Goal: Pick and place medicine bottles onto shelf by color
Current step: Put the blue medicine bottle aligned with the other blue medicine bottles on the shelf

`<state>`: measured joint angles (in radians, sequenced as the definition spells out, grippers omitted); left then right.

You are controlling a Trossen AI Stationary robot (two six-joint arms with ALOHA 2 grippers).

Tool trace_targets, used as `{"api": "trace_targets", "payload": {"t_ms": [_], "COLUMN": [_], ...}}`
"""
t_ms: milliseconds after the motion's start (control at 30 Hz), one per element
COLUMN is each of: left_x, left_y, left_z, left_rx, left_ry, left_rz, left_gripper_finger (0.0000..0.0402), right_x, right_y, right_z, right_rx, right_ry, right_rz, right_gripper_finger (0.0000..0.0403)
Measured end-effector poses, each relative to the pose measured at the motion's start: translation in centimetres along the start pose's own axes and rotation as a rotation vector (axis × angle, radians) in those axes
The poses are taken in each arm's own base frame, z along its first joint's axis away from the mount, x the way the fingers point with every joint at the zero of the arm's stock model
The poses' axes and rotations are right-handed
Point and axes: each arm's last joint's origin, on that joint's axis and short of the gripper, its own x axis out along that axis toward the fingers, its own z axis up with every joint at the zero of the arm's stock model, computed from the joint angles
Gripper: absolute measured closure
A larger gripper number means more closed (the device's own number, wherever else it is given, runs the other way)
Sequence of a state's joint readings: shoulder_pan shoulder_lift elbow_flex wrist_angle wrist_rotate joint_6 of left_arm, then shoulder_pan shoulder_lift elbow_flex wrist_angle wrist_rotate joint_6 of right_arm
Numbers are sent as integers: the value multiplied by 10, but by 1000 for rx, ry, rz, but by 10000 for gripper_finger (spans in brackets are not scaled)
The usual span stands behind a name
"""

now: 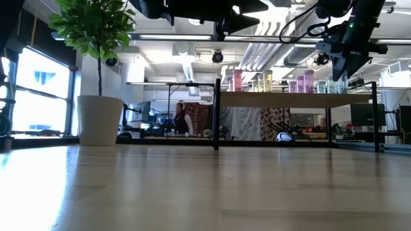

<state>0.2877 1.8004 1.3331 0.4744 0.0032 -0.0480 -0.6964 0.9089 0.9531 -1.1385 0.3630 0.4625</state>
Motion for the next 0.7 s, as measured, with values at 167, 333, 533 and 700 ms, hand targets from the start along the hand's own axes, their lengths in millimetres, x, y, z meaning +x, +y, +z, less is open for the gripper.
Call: {"api": "trace_targets", "payload": {"t_ms": [167,333,533,700], "left_x": [0,0,0,0], "left_y": [0,0,0,0], "left_z": [0,0,0,0], "left_rx": [0,0,0,0], "left_ry": [0,0,0,0], "left_rz": [0,0,0,0], "left_gripper_finger": [186,186,186,186], "right_x": [0,0,0,0], "right_y": [0,0,0,0], "right_z": [0,0,0,0], "right_rx": [-18,-19,-19,-18], "right_ry": [0,0,0,-2], "right_rz": [0,0,0,0], "right_gripper_finger": [261,261,261,261]}}
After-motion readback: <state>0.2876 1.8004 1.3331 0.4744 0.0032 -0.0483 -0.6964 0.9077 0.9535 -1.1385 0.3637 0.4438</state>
